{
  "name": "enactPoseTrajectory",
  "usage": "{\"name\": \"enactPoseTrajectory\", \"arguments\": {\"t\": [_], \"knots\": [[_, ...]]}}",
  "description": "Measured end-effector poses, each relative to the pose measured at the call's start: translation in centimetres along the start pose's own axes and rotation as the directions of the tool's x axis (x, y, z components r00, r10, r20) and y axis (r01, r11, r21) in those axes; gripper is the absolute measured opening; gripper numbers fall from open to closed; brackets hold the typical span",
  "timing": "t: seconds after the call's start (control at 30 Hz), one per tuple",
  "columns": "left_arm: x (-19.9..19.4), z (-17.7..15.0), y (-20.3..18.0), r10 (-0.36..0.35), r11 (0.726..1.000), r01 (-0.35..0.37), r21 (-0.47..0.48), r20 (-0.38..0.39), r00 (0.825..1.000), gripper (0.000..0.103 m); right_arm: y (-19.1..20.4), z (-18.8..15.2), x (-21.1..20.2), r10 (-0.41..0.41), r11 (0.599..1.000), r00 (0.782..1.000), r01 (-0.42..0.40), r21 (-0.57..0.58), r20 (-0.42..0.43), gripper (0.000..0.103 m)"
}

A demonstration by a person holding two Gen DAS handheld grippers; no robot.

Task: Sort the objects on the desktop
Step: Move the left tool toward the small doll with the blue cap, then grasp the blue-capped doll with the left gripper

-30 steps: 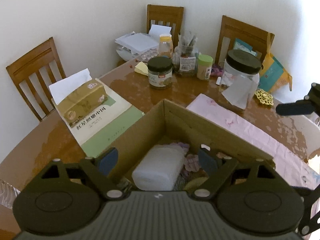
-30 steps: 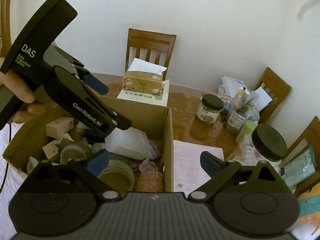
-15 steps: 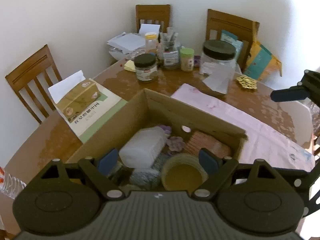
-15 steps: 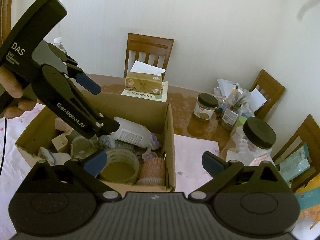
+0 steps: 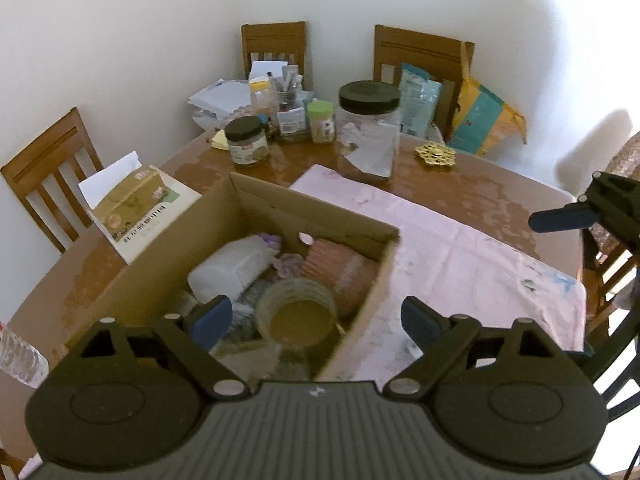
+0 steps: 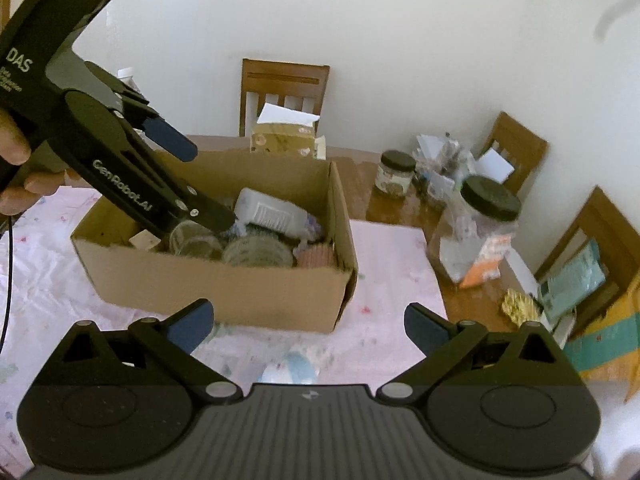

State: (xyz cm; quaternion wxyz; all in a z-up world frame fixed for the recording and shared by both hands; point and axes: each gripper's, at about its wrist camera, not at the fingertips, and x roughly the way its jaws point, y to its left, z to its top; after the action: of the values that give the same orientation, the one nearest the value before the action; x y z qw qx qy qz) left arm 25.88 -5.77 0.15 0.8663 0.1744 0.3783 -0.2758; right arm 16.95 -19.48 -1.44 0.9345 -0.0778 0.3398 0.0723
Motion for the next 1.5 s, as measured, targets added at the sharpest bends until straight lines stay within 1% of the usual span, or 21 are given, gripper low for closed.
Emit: {"name": "enactPoseTrajectory", "arguments": {"t": [0.17, 0.27, 0.37, 0.53, 0.73, 0.9, 1.0, 1.13, 1.3, 1.37, 1.43, 1.5], "knots": [[-0.9, -0.8, -1.6, 0.001, 1.0, -0.001, 0.014, 0.013, 1.0, 0.092, 0.1, -1.4, -1.1, -0.029, 0.999, 1.0, 0.029, 0.044, -0.001, 0.103], [-1.2, -1.1, -2.6, 0.006, 1.0, -0.006, 0.026, 0.028, 1.0, 0.092, 0.4, -2.2, -1.2, -0.055, 0.996, 0.998, 0.056, 0.064, -0.017, 0.103], [-1.3, -1.4, -3.8, 0.02, 0.998, -0.023, 0.055, 0.046, 0.999, 0.092, 0.6, -3.0, -1.2, -0.063, 0.994, 0.998, 0.065, 0.088, -0.032, 0.103], [-0.9, -1.8, -5.5, 0.002, 0.998, -0.005, 0.064, 0.05, 0.999, 0.092, 0.4, -4.7, -1.1, -0.061, 0.984, 0.995, 0.072, 0.162, -0.073, 0.103], [0.7, -2.4, -7.4, -0.016, 0.998, 0.013, 0.061, 0.035, 0.999, 0.092, 0.0, -6.6, -0.9, -0.06, 0.975, 0.991, 0.083, 0.204, -0.119, 0.103], [2.3, -2.9, -8.6, -0.036, 0.997, 0.035, 0.062, 0.016, 0.999, 0.092, -0.8, -7.3, -0.8, -0.072, 0.963, 0.989, 0.103, 0.249, -0.131, 0.103], [3.3, -3.2, -9.1, -0.032, 0.997, 0.031, 0.069, 0.015, 0.999, 0.092, -1.4, -8.0, -0.7, -0.076, 0.954, 0.986, 0.115, 0.277, -0.146, 0.103], [5.0, -3.6, -9.8, -0.058, 0.997, 0.058, 0.042, -0.005, 0.998, 0.092, -1.9, -9.0, -0.6, -0.067, 0.944, 0.983, 0.118, 0.308, -0.171, 0.103], [7.7, -3.9, -10.3, -0.053, 0.998, 0.054, 0.025, -0.028, 0.998, 0.091, -2.2, -10.2, -0.7, -0.064, 0.934, 0.978, 0.128, 0.333, -0.196, 0.103], [8.7, -4.0, -10.2, -0.052, 0.999, 0.052, 0.001, -0.046, 0.998, 0.089, -2.5, -10.6, -0.7, -0.064, 0.927, 0.977, 0.135, 0.351, -0.205, 0.103], [9.5, -4.1, -10.3, -0.056, 0.998, 0.056, -0.006, -0.046, 0.997, 0.088, -2.6, -10.9, -0.9, -0.064, 0.92, 0.976, 0.138, 0.367, -0.206, 0.103], [10.2, -4.2, -10.4, -0.052, 0.999, 0.052, 0.005, -0.049, 0.997, 0.082, -2.7, -11.1, -1.0, -0.066, 0.916, 0.976, 0.142, 0.376, -0.208, 0.103]]}}
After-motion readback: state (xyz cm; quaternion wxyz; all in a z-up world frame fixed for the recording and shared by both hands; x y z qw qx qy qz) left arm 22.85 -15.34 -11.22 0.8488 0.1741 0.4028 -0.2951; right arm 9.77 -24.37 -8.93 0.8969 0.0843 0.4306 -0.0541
